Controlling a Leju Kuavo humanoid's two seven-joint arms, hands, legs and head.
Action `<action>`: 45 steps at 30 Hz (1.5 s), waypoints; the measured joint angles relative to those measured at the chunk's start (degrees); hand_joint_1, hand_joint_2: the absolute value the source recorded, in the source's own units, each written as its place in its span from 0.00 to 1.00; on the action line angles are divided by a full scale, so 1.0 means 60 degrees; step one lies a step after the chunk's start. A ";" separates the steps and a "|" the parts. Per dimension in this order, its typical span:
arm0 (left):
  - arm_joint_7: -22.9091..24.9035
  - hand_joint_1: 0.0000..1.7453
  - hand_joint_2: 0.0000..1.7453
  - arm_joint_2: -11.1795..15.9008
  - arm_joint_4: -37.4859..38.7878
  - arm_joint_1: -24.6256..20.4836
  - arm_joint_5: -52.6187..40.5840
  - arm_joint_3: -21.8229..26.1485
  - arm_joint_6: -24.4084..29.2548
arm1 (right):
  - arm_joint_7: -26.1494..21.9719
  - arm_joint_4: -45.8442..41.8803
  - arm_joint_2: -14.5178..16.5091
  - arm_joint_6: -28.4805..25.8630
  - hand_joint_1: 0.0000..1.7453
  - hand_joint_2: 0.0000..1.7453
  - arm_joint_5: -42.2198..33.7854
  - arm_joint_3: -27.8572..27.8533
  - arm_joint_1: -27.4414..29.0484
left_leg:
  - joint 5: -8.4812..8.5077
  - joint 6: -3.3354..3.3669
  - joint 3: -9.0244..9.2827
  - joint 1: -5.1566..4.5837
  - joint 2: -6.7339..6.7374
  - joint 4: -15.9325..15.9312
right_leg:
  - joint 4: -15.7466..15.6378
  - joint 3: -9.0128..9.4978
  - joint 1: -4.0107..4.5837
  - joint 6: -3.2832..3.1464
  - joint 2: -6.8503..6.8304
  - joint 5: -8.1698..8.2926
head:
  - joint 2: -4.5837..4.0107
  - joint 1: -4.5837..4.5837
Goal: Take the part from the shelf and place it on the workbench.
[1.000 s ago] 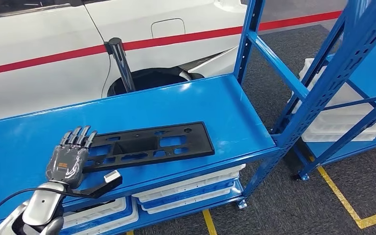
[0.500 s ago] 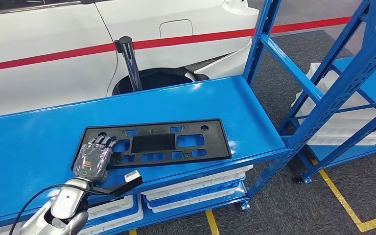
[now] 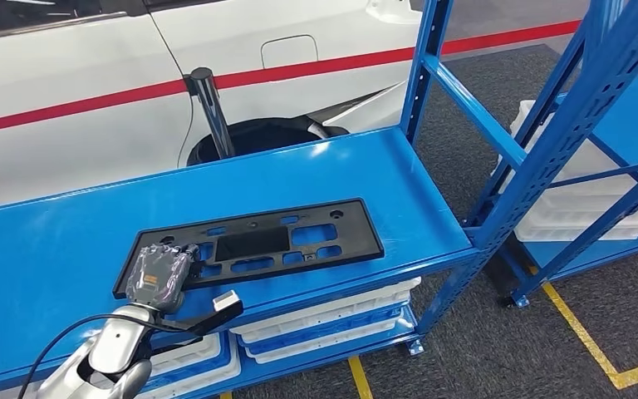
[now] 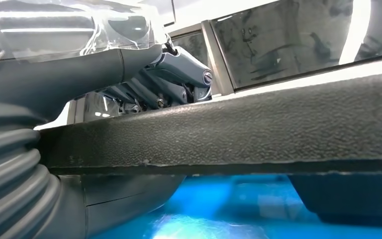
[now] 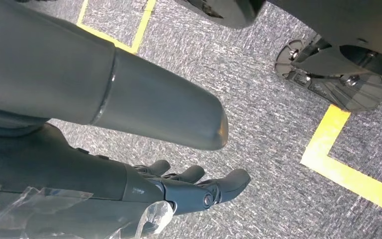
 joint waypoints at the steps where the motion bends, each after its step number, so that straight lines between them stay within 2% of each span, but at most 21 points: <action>1: 0.0032 1.00 1.00 0.0000 -0.0005 -0.0002 -0.0015 -0.0004 0.0005 | -0.0015 0.0000 0.0003 -0.0005 0.00 0.00 -0.0005 0.0000 0.0001 | 0.0270 0.0029 0.0355 -0.0017 -0.0001 -0.0725 | 0.0008 0.0021 0.0005 0.0042 0.0018 -0.0012 | 0.0000 -0.0001; 3: 0.0135 1.00 1.00 -0.0006 -0.0037 0.0021 -0.0049 -0.0004 0.0080 | -0.0045 -0.0001 0.0005 -0.0031 0.00 0.00 -0.0034 -0.0001 0.0006 | 0.0519 0.0122 0.0741 -0.0070 -0.0003 -0.1560 | 0.0011 0.0049 0.0013 0.0166 0.0050 -0.0028 | 0.0000 0.0016; 7: 0.0754 1.00 1.00 0.0041 -0.0521 0.0365 -0.0058 0.0195 0.0790 | -0.0132 0.0000 -0.0020 -0.0160 0.00 0.00 -0.0237 -0.0015 0.0118 | 0.0629 0.0383 0.0770 -0.0115 0.0013 -0.1712 | 0.0182 -0.0027 -0.0053 0.0398 0.0058 -0.0179 | 0.0000 0.0049; 8: 0.0950 1.00 1.00 0.0087 -0.0778 0.0525 0.0045 0.0347 0.1023 | -0.0176 0.0000 -0.0033 -0.0198 0.00 0.00 -0.0295 -0.0018 0.0167 | 0.0673 0.0442 0.0769 -0.0091 0.0026 -0.1742 | 0.0548 -0.0191 -0.0061 0.0431 0.0048 -0.0433 | 0.0000 0.0069; 11: 0.1261 1.00 1.00 0.0288 -0.1593 0.0983 0.0521 0.0946 0.1471 | -0.0256 0.0000 -0.0051 -0.0245 0.00 0.00 -0.0403 -0.0022 0.0315 | 0.0708 0.0498 0.0706 -0.0072 0.0049 -0.1750 | 0.2529 -0.1074 -0.0072 0.0492 0.0030 -0.1439 | 0.0000 0.0112; 12: 0.1285 1.00 1.00 0.0345 -0.1824 0.1122 0.0718 0.1129 0.1607 | -0.0253 0.0000 -0.0053 -0.0250 0.00 0.00 -0.0423 -0.0023 0.0352 | 0.0706 0.0496 0.0693 -0.0073 0.0048 -0.1747 | 0.2921 -0.1248 -0.0076 0.0509 0.0029 -0.1536 | 0.0000 0.0112; 14: 0.1226 1.00 1.00 0.0462 -0.2311 0.1422 0.1380 0.1499 0.1998 | -0.0218 0.0000 -0.0073 -0.0264 0.00 0.00 -0.0485 -0.0037 0.0386 | 0.0687 0.0466 0.0695 -0.0056 0.0041 -0.1729 | 0.2542 -0.1064 -0.0090 0.0525 0.0024 -0.1162 | 0.0000 0.0113; 17: 0.0883 1.00 1.00 0.0687 -0.3343 0.1762 0.3071 0.2178 0.2460 | -0.0195 0.0000 -0.0116 -0.0303 0.00 0.00 -0.0599 -0.0076 0.0412 | 0.0592 0.0320 0.0666 -0.0047 0.0035 -0.1618 | 0.0651 -0.0203 -0.0091 0.0502 0.0018 -0.0292 | 0.0000 0.0117; 19: 0.0530 1.00 1.00 0.0807 -0.4075 0.1851 0.4248 0.2616 0.2608 | -0.0217 0.0000 -0.0125 -0.0337 0.00 0.00 -0.0642 -0.0087 0.0428 | 0.0565 0.0216 0.0599 -0.0069 0.0030 -0.1562 | 0.0223 -0.0059 -0.0049 0.0409 0.0026 -0.0241 | 0.0000 0.0101; 22: -0.0120 1.00 1.00 0.0892 -0.5043 0.1993 0.5608 0.3066 0.2723 | -0.0293 0.0000 -0.0128 -0.0399 0.00 0.00 -0.0697 -0.0116 0.0421 | 0.0448 0.0088 0.0500 -0.0008 0.0024 -0.1424 | 0.0180 -0.0087 -0.0026 0.0216 0.0020 -0.0233 | 0.0000 0.0070; 24: -0.0544 1.00 1.00 0.0903 -0.5512 0.2091 0.6135 0.3229 0.2792 | -0.0359 0.0000 -0.0123 -0.0448 0.00 0.00 -0.0705 -0.0159 0.0420 | -0.0023 0.0014 0.0111 0.0023 0.0020 -0.0579 | 0.0156 -0.0075 -0.0038 0.0106 0.0012 -0.0225 | 0.0000 0.0048; 26: -0.0799 1.00 1.00 0.0903 -0.5839 0.2212 0.6300 0.3322 0.2893 | -0.0413 0.0000 -0.0107 -0.0495 0.00 0.00 -0.0714 -0.0202 0.0421 | -0.0573 -0.0021 -0.0557 0.0022 0.0017 0.0812 | 0.0158 -0.0072 -0.0016 0.0049 0.0018 -0.0241 | 0.0000 0.0031; 28: -0.0951 1.00 1.00 0.0903 -0.6048 0.2354 0.6405 0.3365 0.3008 | -0.0455 0.0000 -0.0087 -0.0525 0.00 0.00 -0.0722 -0.0234 0.0420 | -0.0620 -0.0016 -0.0936 0.0022 0.0017 0.1456 | 0.0160 -0.0052 0.0000 0.0033 0.0042 -0.0258 | 0.0000 0.0026; 29: -0.1040 1.00 1.00 0.0903 -0.6129 0.2415 0.6510 0.3382 0.3070 | -0.0471 0.0000 -0.0080 -0.0534 0.00 0.00 -0.0725 -0.0246 0.0418 | -0.0386 0.0003 -0.0872 0.0022 0.0017 0.1217 | 0.0160 -0.0032 0.0002 0.0032 0.0058 -0.0268 | 0.0000 0.0024; 32: -0.1391 1.00 1.00 0.0902 -0.6343 0.2506 0.6970 0.3446 0.3262 | -0.0488 0.0000 -0.0065 -0.0552 0.00 0.00 -0.0733 -0.0271 0.0399 | 0.0560 0.0099 -0.0078 0.0002 0.0015 -0.0737 | 0.0169 0.0024 0.0026 0.0087 0.0091 -0.0328 | 0.0000 0.0018; 34: -0.1574 1.00 1.00 0.0898 -0.6445 0.2561 0.7150 0.3515 0.3345 | -0.0474 0.0000 -0.0066 -0.0558 0.00 0.00 -0.0749 -0.0302 0.0388 | 0.0711 0.0139 0.0171 -0.0038 0.0002 -0.1359 | 0.0164 0.0000 0.0062 0.0170 0.0102 -0.0345 | 0.0000 0.0018; 36: -0.1651 1.00 1.00 0.0896 -0.6500 0.2639 0.7209 0.3561 0.3382 | -0.0433 0.0000 -0.0074 -0.0559 0.00 0.00 -0.0780 -0.0322 0.0380 | 0.0722 0.0192 0.0184 -0.0043 -0.0012 -0.1403 | 0.0144 -0.0012 0.0067 0.0262 0.0103 -0.0349 | 0.0000 0.0025; 38: -0.1723 1.00 1.00 0.0893 -0.6555 0.2679 0.7243 0.3571 0.3400 | -0.0390 0.0000 -0.0087 -0.0558 0.00 0.00 -0.0805 -0.0331 0.0375 | 0.0754 0.0286 0.0209 -0.0014 -0.0014 -0.1444 | 0.0430 -0.0116 0.0047 0.0352 0.0076 -0.0560 | 0.0000 0.0043; 42: -0.1997 1.00 1.00 0.0821 -0.6645 0.2748 0.7481 0.3561 0.3452 | -0.0352 0.0000 -0.0094 -0.0533 0.00 0.00 -0.0835 -0.0362 0.0388 | 0.0742 0.0410 0.0243 -0.0030 0.0006 -0.1459 | 0.2751 -0.1238 0.0036 0.0454 0.0047 -0.1574 | 0.0000 0.0071; 43: -0.2072 1.00 1.00 0.0791 -0.6647 0.2782 0.7552 0.3554 0.3466 | -0.0346 0.0000 -0.0091 -0.0531 0.00 0.00 -0.0840 -0.0372 0.0396 | 0.0736 0.0418 0.0251 -0.0041 0.0003 -0.1459 | 0.3005 -0.1391 0.0034 0.0454 0.0046 -0.1568 | 0.0000 0.0072; 45: -0.2252 1.00 1.00 0.0726 -0.6649 0.2836 0.7740 0.3538 0.3488 | -0.0343 0.0000 -0.0089 -0.0532 0.00 0.00 -0.0842 -0.0393 0.0401 | 0.0725 0.0422 0.0283 -0.0052 -0.0013 -0.1458 | 0.2387 -0.1149 0.0035 0.0417 0.0045 -0.1058 | 0.0000 0.0074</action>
